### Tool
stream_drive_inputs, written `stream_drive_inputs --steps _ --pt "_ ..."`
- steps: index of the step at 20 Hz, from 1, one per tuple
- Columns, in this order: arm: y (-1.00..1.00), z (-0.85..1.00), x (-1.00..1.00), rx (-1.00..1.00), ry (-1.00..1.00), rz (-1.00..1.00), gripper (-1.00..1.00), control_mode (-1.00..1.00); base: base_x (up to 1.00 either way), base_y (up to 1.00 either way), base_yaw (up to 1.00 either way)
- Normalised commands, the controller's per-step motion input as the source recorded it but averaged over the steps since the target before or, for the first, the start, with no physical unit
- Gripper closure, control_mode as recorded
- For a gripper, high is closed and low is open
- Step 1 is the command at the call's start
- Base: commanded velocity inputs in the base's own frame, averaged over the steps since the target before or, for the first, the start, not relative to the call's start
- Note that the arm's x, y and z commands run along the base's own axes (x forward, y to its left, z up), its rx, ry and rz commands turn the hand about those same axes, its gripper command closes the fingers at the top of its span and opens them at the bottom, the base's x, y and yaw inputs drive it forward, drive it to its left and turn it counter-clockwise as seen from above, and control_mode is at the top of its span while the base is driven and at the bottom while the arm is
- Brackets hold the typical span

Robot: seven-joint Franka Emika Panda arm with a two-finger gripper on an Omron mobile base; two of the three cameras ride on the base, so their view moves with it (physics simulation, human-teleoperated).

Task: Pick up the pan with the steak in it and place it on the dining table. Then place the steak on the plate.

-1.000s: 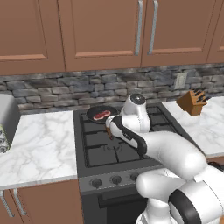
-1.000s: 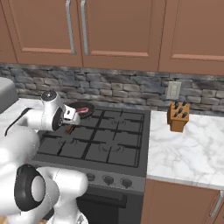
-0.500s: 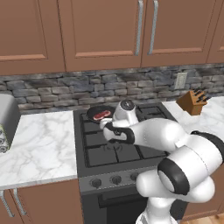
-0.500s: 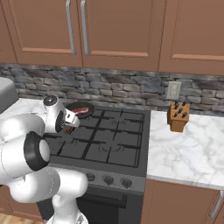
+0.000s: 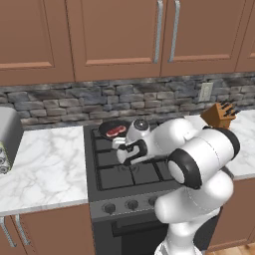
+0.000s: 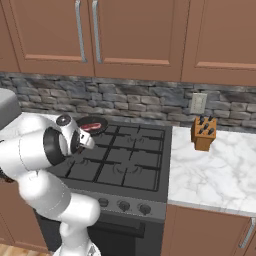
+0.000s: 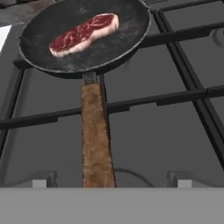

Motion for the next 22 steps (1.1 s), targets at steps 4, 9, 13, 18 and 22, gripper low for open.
stream_drive_inputs --steps 4,9,13,18,22 --pt "0.12 -0.40 0.39 0.02 0.02 -0.03 -1.00 -1.00 0.00 0.00 0.00" --pt "0.19 -0.36 0.36 0.01 0.02 -0.02 -1.00 -1.00 0.00 0.00 0.00" --pt "0.16 -0.33 0.25 0.00 0.02 -0.01 -1.00 -1.00 0.00 0.00 0.00" --pt "0.12 -0.30 0.16 -0.02 0.02 0.00 1.00 -1.00 0.00 0.00 0.00" --pt "0.00 0.00 0.00 0.00 0.00 0.00 1.00 -1.00 0.00 0.00 0.00"
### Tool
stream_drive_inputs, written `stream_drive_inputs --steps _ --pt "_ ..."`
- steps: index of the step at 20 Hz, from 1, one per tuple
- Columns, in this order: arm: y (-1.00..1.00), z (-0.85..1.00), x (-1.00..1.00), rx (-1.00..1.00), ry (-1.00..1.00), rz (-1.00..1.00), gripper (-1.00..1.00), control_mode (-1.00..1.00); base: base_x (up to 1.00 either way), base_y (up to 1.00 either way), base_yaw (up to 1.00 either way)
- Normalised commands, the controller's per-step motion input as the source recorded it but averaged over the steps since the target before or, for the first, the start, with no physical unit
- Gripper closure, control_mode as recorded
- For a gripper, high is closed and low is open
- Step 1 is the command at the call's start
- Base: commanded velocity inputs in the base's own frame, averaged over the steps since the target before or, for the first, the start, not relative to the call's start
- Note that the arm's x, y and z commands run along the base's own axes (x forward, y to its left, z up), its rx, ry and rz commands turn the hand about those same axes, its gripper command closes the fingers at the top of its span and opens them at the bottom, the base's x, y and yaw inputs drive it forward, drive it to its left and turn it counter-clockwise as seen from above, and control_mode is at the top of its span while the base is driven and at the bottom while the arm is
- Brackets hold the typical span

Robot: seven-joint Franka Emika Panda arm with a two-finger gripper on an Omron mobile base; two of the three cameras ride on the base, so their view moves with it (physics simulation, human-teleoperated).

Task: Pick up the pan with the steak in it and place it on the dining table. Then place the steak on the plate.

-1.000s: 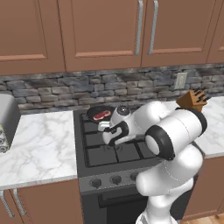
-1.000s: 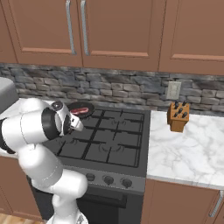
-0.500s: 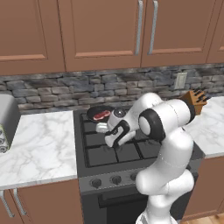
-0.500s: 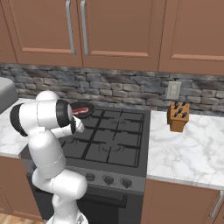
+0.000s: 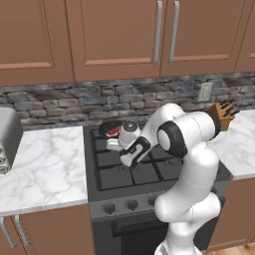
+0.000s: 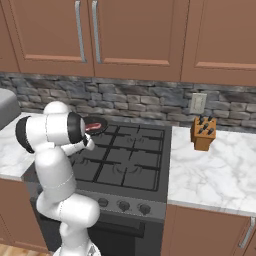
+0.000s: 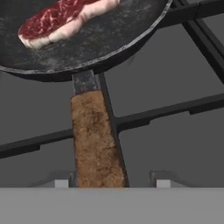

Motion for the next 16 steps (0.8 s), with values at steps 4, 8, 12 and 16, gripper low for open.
stream_drive_inputs --steps 4,8,12,16 --pt "0.00 0.32 -0.02 0.02 -0.01 -0.01 1.00 -1.00 0.00 0.00 0.00" --pt "0.00 0.69 -0.13 0.04 0.00 -0.03 1.00 -1.00 0.00 0.00 0.00" --pt "-0.04 0.90 -0.34 0.05 0.05 -0.01 1.00 -1.00 0.00 0.00 0.00" --pt "-0.07 0.99 -0.38 0.04 0.17 0.00 1.00 -1.00 0.00 0.00 0.00"
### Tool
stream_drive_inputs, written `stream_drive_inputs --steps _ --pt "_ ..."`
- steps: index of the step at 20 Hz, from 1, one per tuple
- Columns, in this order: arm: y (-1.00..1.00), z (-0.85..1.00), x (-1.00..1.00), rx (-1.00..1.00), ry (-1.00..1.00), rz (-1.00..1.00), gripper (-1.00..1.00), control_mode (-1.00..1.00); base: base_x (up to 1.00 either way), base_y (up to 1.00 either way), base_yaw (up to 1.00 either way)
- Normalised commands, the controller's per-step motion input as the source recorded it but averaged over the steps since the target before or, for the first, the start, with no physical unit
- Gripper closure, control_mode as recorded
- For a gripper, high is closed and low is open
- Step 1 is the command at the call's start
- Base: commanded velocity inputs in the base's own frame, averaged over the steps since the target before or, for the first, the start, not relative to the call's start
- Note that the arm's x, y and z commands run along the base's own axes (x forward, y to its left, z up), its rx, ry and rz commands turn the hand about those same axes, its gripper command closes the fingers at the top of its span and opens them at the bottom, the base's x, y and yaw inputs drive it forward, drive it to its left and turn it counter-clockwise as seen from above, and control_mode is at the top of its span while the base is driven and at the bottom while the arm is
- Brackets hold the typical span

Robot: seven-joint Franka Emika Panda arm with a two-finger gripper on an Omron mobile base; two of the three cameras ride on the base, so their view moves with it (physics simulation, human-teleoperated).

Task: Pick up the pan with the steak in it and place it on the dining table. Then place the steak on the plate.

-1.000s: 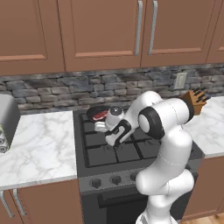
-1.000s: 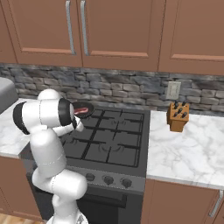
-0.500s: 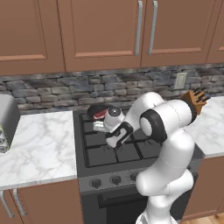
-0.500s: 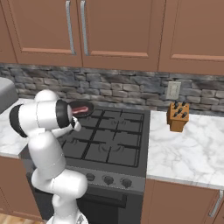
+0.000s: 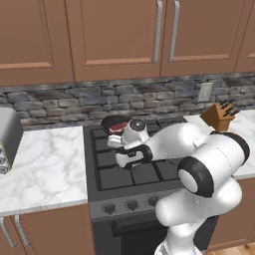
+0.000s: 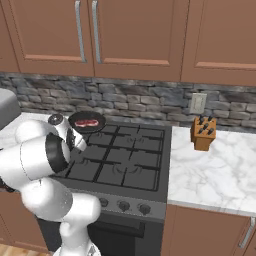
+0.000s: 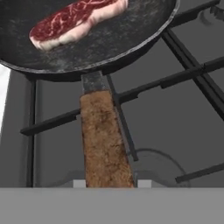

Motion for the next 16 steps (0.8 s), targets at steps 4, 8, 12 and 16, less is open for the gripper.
stream_drive_inputs --steps 4,8,12,16 --pt "-0.12 0.98 -0.46 0.02 0.17 0.00 1.00 -1.00 0.00 0.00 0.00" --pt "-0.16 0.86 -0.63 0.00 0.19 -0.02 1.00 -1.00 0.00 0.00 0.00" --pt "-0.15 0.52 -0.94 0.00 0.09 -0.01 1.00 -1.00 0.00 0.00 0.00" --pt "-0.17 0.20 -1.00 -0.02 -0.02 0.01 1.00 -1.00 0.00 0.00 0.00"
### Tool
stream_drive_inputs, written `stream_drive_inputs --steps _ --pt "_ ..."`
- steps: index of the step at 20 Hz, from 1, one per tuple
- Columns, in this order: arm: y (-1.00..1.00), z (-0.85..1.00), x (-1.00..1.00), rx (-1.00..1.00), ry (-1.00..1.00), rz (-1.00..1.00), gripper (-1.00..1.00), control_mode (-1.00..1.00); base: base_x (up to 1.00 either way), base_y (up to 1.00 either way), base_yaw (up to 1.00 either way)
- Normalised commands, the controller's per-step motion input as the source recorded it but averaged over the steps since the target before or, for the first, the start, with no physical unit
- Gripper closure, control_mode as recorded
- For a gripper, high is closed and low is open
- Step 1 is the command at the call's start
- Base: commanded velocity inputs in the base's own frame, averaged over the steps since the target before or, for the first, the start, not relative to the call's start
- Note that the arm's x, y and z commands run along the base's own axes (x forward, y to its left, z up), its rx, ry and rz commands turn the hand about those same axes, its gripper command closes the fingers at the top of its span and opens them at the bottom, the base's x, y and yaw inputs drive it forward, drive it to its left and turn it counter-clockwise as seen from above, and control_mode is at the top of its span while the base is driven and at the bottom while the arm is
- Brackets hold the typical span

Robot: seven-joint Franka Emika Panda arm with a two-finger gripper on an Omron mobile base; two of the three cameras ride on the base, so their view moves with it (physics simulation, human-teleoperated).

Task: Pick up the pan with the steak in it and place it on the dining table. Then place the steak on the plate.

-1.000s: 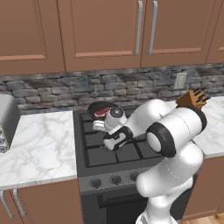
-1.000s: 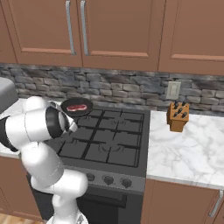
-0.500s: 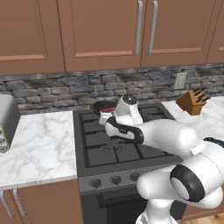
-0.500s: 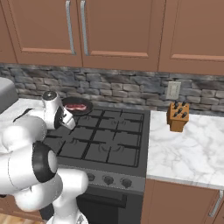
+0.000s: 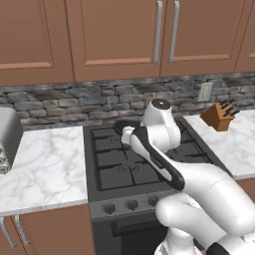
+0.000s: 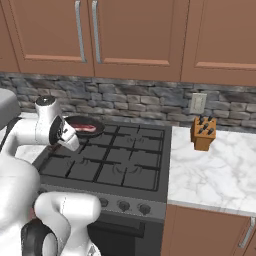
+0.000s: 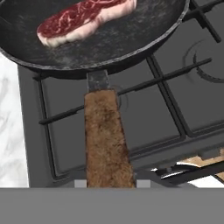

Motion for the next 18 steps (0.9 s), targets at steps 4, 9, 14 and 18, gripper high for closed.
stream_drive_inputs --steps 4,9,14,18 --pt "-0.21 0.00 -1.00 0.00 -0.07 0.06 1.00 -1.00 0.00 0.00 0.00" --pt "-0.20 0.00 -0.99 -0.01 -0.18 0.06 1.00 -1.00 0.00 0.00 0.00" --pt "-0.14 0.00 -0.74 -0.06 -0.40 0.05 1.00 -1.00 0.00 0.00 0.00" --pt "0.00 0.00 -0.35 -0.02 -0.26 0.04 1.00 -1.00 0.00 0.00 0.00"
